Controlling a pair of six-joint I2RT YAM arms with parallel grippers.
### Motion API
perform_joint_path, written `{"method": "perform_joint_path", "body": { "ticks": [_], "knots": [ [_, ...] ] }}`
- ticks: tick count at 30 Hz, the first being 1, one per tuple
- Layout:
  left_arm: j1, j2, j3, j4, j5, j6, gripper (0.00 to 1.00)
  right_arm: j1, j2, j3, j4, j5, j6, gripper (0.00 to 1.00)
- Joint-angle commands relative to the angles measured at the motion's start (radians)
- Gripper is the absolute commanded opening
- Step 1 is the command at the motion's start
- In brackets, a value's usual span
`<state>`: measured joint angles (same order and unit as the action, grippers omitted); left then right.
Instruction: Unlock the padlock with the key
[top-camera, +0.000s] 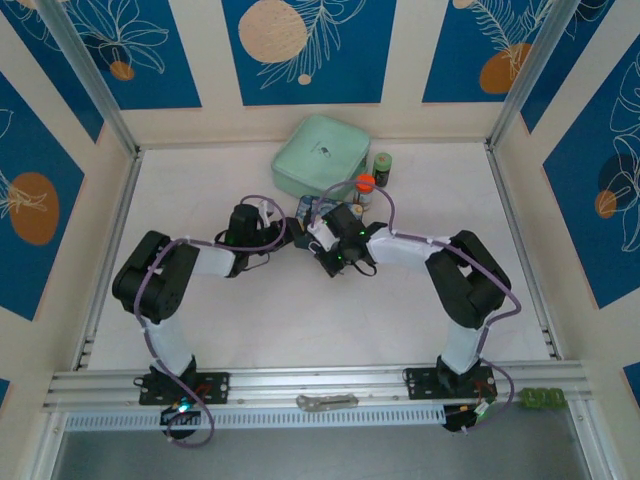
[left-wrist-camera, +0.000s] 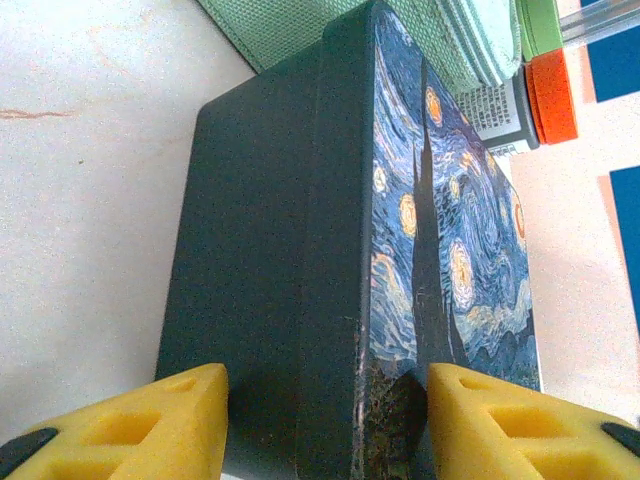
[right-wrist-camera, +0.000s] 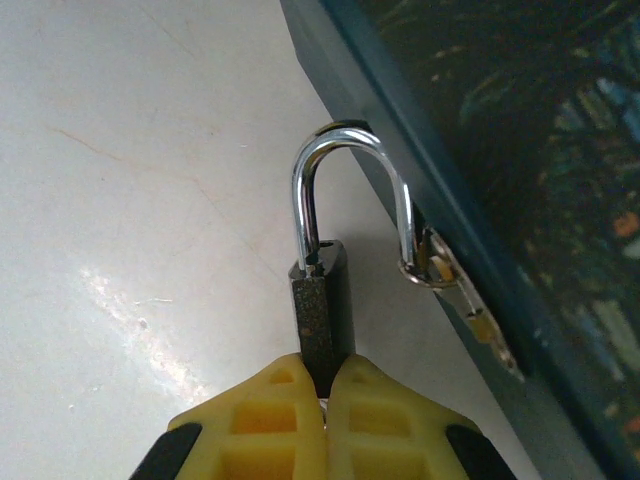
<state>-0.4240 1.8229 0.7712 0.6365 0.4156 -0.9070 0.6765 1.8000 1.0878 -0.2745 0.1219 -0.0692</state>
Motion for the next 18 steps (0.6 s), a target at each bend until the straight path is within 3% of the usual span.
{"method": "perform_joint_path", "body": {
  "ticks": [1,7,12,18],
  "knots": [
    [-0.028,0.015,0.018,-0.069,0.054,0.028,0.51,-0.007,0.020,0.067,0.012,-0.056,-0.069,0.00],
    [-0.030,-0.028,-0.012,-0.067,0.061,0.035,0.51,-0.003,0.030,0.111,-0.014,-0.074,-0.111,0.00],
    [-0.029,-0.108,-0.051,-0.099,0.071,0.059,0.61,-0.003,0.025,0.117,0.004,-0.096,-0.109,0.00],
    [-0.034,-0.153,-0.151,0.016,0.099,0.039,0.59,-0.010,0.032,0.104,0.017,-0.112,-0.086,0.00]
  ]
}}
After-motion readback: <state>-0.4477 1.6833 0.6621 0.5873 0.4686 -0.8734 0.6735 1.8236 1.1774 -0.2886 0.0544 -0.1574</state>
